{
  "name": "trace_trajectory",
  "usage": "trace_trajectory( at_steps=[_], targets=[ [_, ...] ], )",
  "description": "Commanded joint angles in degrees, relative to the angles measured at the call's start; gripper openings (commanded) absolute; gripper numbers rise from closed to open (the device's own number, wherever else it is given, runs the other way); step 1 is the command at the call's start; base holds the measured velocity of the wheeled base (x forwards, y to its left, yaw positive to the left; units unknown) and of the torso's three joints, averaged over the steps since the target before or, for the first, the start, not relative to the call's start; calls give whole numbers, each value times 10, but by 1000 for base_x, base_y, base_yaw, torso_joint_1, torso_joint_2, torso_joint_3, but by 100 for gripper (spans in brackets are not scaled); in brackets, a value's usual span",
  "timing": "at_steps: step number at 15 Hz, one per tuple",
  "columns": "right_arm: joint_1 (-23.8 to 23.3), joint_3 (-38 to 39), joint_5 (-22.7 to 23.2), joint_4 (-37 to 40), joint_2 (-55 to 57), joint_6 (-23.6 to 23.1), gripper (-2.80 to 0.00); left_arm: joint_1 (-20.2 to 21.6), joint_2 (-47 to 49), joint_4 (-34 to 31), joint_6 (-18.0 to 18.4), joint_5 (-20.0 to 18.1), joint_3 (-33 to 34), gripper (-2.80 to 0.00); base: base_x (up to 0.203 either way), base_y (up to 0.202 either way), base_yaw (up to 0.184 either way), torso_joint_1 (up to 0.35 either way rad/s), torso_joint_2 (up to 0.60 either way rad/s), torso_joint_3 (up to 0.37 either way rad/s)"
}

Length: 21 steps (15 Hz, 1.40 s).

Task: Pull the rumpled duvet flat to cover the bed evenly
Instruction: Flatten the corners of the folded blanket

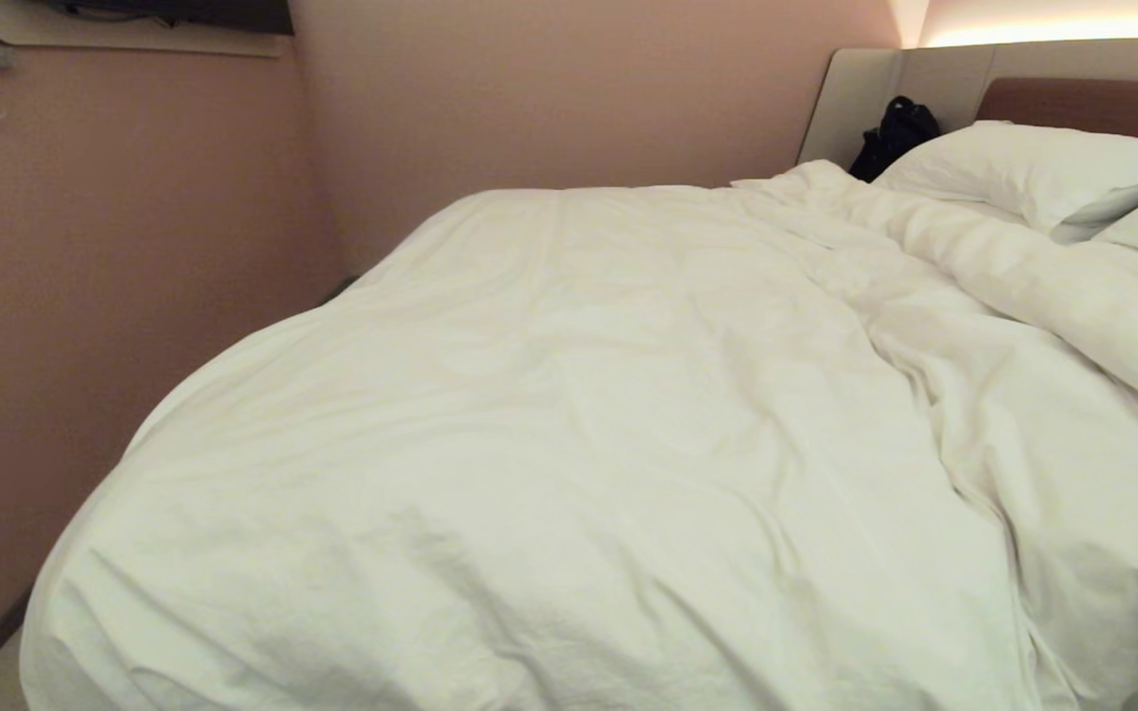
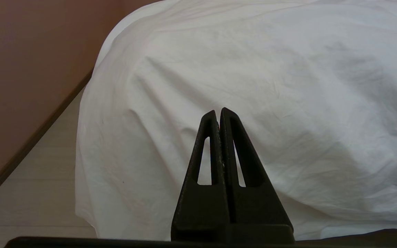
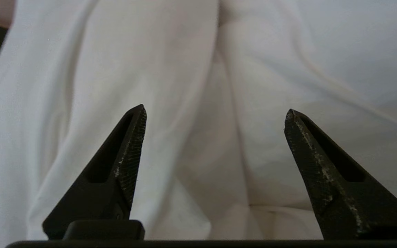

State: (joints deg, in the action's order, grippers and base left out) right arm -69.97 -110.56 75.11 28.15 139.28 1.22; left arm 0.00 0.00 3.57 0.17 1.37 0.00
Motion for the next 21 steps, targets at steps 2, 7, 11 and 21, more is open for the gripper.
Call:
trace_trajectory(
  at_steps=[2, 7, 11, 21],
  targets=[
    [7, 0, 76, 3, -1, 0, 0, 0, 0, 0, 0, 0, 0, -280, 0, 0, 0, 0, 0, 0],
    [30, 5, 71, 3, 3, -2, 0, 0, 0, 0, 0, 0, 0, -280, 0, 0, 0, 0, 0, 0],
    [44, 9, 18, 11, 12, -34, 0, 0, 0, 0, 0, 0, 0, -280, 0, 0, 0, 0, 0, 0],
    [64, 3, 9, 155, 22, -192, 0, 0, 0, 0, 0, 0, 0, -280, 0, 0, 0, 0, 0, 0]
  ],
)
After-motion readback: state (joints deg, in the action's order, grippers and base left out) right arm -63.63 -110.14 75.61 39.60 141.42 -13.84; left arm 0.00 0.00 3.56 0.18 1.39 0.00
